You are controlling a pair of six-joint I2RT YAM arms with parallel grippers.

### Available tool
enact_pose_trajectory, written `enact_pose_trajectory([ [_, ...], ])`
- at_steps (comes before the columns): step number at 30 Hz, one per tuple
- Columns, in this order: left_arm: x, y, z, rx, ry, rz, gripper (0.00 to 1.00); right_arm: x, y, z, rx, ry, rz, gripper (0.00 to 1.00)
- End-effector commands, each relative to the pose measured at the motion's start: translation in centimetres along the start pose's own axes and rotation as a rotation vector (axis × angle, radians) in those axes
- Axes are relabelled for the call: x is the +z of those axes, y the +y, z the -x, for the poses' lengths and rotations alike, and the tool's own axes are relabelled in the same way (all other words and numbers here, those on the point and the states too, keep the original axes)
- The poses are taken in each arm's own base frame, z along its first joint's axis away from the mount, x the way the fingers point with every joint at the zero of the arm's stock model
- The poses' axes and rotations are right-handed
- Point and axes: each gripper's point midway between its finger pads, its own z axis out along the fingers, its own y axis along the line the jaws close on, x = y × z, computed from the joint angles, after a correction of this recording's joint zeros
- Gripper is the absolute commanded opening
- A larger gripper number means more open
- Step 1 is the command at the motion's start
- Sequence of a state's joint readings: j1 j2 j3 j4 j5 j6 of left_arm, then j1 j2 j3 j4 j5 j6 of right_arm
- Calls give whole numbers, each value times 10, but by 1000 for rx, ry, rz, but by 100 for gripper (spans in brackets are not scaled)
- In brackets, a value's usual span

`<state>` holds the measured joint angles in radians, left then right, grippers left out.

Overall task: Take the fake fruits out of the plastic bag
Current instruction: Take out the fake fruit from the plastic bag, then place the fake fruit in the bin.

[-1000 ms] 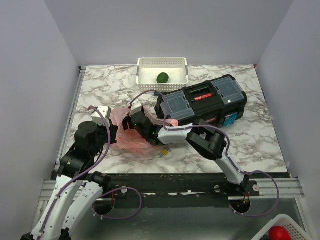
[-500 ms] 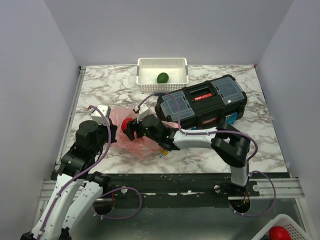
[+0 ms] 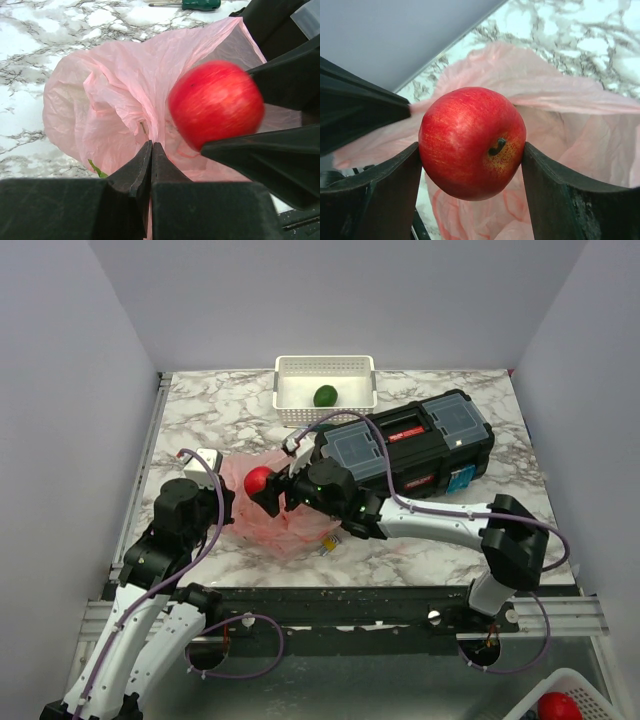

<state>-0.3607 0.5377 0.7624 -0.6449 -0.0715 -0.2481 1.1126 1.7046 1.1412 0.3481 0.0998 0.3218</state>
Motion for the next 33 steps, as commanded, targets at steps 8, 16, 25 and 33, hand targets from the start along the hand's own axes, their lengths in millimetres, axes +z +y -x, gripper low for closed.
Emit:
enact_pose_trajectory([
  [8, -2, 6, 4, -13, -15, 33, 0, -40, -26, 95, -131, -230, -212, 1],
  [16, -3, -4, 3, 7, -11, -30, 0, -30, -58, 153, -162, -350, -403, 1],
  [25, -5, -8, 3, 13, -16, -52, 0, 20, -123, 170, -157, -345, -584, 1],
  [33, -6, -10, 3, 17, -20, -64, 0, 68, -185, 165, -202, -290, -696, 1],
])
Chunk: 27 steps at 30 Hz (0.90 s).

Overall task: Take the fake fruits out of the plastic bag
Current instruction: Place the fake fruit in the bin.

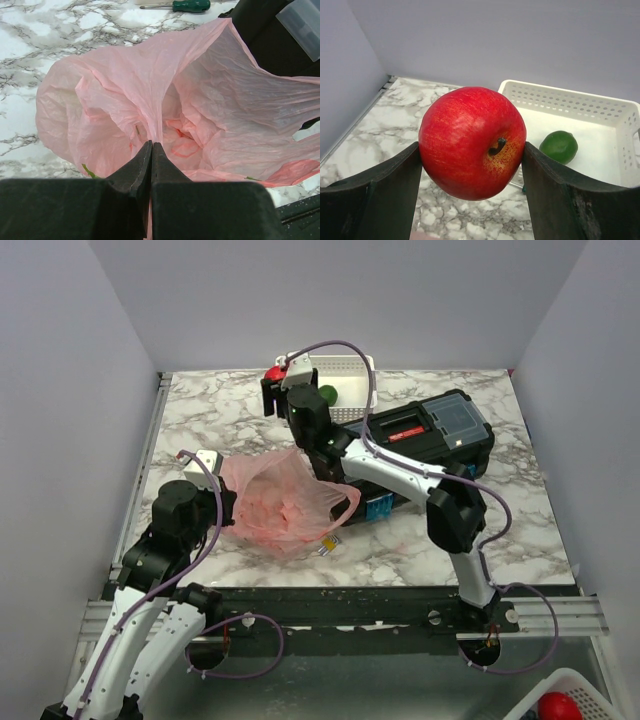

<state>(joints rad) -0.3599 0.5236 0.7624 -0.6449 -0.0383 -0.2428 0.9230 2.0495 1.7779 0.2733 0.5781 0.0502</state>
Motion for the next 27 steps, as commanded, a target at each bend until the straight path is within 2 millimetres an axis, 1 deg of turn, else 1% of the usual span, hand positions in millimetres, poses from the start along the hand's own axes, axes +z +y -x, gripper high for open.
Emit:
enact_pose_trajectory([
  [1, -3, -5, 2, 13, -14, -30, 0, 35, -19, -15, -63, 34, -80, 2],
  [2, -3, -5, 2, 14, -14, -31, 0, 42, -24, -21, -74, 49, -101, 2],
  [4, -3, -5, 2, 15, -14, -31, 0, 56, -29, -24, -76, 57, -130, 2],
  [5, -3, -5, 3, 15, -16, -32, 0, 62, -31, -32, -83, 70, -135, 3],
  [6, -3, -5, 3, 16, -16, -31, 0, 66, -32, -33, -86, 70, -136, 5],
  [8, -3, -5, 2, 16, -16, -32, 0, 75, -36, -43, -90, 77, -142, 9],
  [12, -3, -6, 2, 17, -14, -34, 0, 95, -49, -65, -76, 107, -138, 12],
  [15, -3, -6, 2, 17, -14, -34, 0, 111, -63, -79, -61, 128, -134, 13],
  [16, -3, -6, 2, 18, -15, -35, 0, 115, -67, -89, -71, 149, -134, 14],
  [20, -3, -6, 2, 18, -14, -33, 0, 126, -76, -106, -98, 171, -133, 23],
  [24, -2, -6, 1, 18, -10, -33, 0, 131, -79, -114, -112, 172, -126, 33],
  [27, -2, -6, 1, 19, -9, -34, 0, 134, -83, -121, -123, 175, -137, 43],
])
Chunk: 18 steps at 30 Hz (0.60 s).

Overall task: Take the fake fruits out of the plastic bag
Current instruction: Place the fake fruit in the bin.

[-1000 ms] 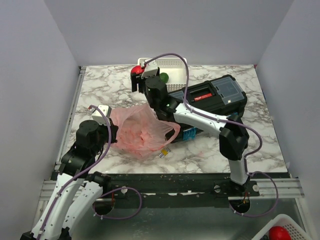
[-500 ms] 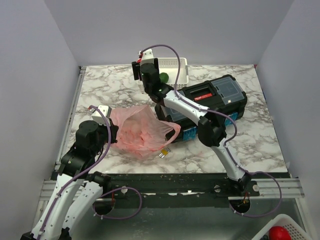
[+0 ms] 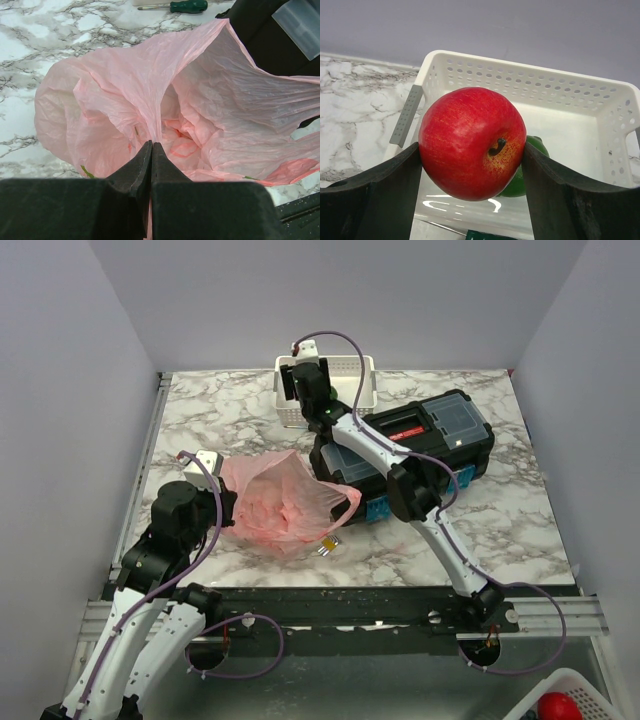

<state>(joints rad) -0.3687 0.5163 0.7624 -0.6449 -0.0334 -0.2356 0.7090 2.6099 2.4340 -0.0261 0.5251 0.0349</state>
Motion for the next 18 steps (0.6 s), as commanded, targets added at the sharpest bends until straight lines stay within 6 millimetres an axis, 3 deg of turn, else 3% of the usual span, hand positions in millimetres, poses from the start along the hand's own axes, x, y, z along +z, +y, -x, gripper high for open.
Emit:
enact_pose_trajectory([
  [1, 0, -3, 1, 9, -3, -20, 0, 5, 9, -2, -23, -4, 33, 46],
  [10, 0, -4, 1, 9, -5, -23, 0, 9, 1, -4, -25, 7, 29, 87],
  [18, 0, -4, 1, 9, -3, -23, 0, 2, -4, 10, -56, 5, 30, 97],
])
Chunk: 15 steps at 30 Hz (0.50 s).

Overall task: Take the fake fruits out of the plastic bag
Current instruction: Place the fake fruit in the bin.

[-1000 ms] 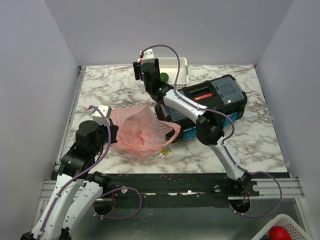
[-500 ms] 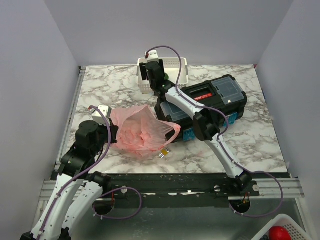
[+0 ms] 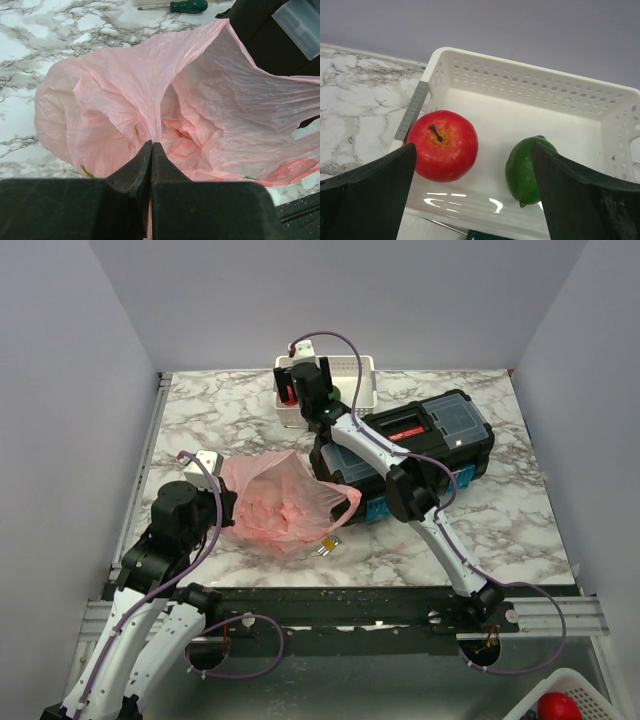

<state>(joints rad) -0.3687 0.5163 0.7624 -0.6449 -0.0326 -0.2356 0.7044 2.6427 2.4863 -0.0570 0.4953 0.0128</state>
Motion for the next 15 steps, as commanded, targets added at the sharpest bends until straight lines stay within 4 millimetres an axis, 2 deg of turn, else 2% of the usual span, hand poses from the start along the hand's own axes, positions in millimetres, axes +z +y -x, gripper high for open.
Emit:
enact_pose_trajectory([
  [1, 0, -4, 1, 9, -4, -23, 0, -5, -8, 17, -26, -3, 5, 97],
  [7, 0, -4, 0, 9, 0, -22, 0, -29, -11, 41, 50, 14, 28, 97],
  [10, 1, -4, 0, 9, 6, -21, 0, -49, -10, 56, 77, 22, 50, 97],
  [15, 2, -4, -1, 9, 8, -21, 0, -91, 5, 71, 65, 32, 110, 96],
])
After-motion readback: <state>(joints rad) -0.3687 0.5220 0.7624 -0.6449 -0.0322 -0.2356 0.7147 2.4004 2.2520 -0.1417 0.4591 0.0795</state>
